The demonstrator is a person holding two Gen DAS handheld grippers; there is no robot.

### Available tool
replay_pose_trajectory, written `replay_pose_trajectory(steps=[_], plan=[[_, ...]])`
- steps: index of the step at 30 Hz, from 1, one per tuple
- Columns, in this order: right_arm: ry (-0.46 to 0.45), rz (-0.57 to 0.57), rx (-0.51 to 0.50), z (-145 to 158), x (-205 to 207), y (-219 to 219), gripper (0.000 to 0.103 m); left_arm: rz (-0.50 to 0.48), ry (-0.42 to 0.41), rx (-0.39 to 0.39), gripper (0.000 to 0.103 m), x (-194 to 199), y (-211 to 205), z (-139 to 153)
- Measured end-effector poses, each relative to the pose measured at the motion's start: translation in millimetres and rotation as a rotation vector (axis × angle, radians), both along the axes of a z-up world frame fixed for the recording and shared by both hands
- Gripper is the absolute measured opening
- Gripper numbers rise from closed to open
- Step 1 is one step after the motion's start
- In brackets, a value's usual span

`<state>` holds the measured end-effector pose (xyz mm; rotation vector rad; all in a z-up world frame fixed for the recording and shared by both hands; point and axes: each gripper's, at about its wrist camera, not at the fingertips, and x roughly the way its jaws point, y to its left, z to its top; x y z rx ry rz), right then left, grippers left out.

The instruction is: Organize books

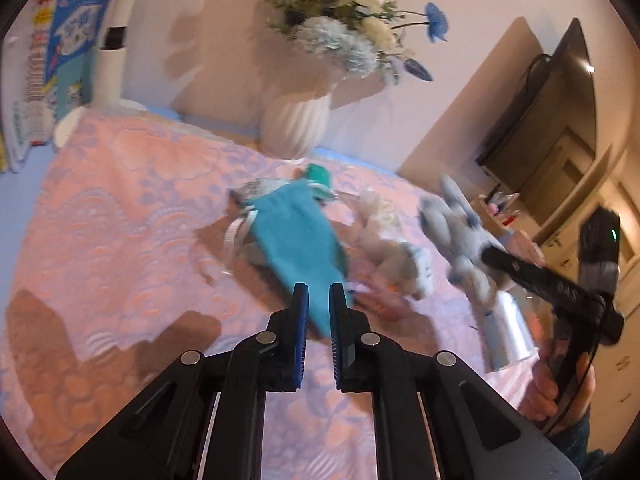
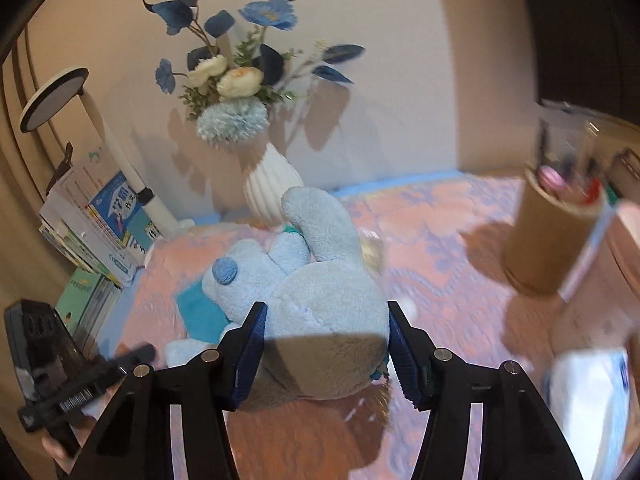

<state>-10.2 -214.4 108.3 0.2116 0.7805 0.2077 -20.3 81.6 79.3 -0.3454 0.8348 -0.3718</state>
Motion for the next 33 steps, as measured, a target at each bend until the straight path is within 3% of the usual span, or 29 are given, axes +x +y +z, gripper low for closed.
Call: replay_pose_trajectory(steps=[2, 3, 7, 9, 15, 17, 19, 20, 21, 24, 27, 33], plan=[[0.032, -0.028, -0.008, -10.9, -13.2, -6.6, 0.057, 0.015, 0.032, -0.008, 0.014, 2.1, 2.9, -5.9], [0.053, -0.047, -0.014, -18.4, -18.4, -10.4, 0.057, 0.013, 0.045, -0.016, 0.025, 3.1, 1.4, -8.7], [0.110, -0.138, -0.038, -40.4, -29.4, -29.5, 0.057, 0.001, 0.096, -0.016, 0.046, 10.9, -14.4, -22.9], [0.139, -0.178, -0.020, -50.0, -33.8, -42.3, 0.057, 0.023, 0.117, -0.026, 0.069, 20.0, -20.4, -30.2], [0.218, -0.168, 0.019, -74.0, -38.6, -51.0, 0.060, 0.078, 0.181, -0.024, 0.069, 56.0, -40.7, -42.9], [0.204, -0.155, 0.006, -74.1, -42.1, -50.8, 0.060, 0.088, 0.206, -0.027, 0.065, 64.2, -47.6, -51.3], [0.190, -0.137, -0.008, -73.3, -42.4, -49.4, 0.061, 0.092, 0.218, -0.031, 0.042, 68.3, -53.2, -58.2], [0.183, -0.132, -0.015, -73.6, -41.1, -47.0, 0.062, 0.087, 0.224, -0.024, 0.022, 70.7, -56.6, -60.8], [0.178, -0.126, -0.021, -74.3, -40.1, -46.4, 0.062, 0.069, 0.216, -0.023, 0.009, 70.9, -60.5, -62.2], [0.180, -0.110, -0.024, -77.6, -37.0, -46.1, 0.062, 0.058, 0.150, 0.017, 0.003, 62.4, -66.4, -52.3], [0.176, -0.104, -0.020, -77.8, -37.2, -46.0, 0.062, 0.003, 0.082, 0.006, 0.003, 46.4, -64.6, -32.0], [0.180, -0.074, 0.011, -70.9, -44.4, -45.2, 0.062, -0.069, 0.042, -0.048, 0.003, 12.4, -33.7, -4.4]])
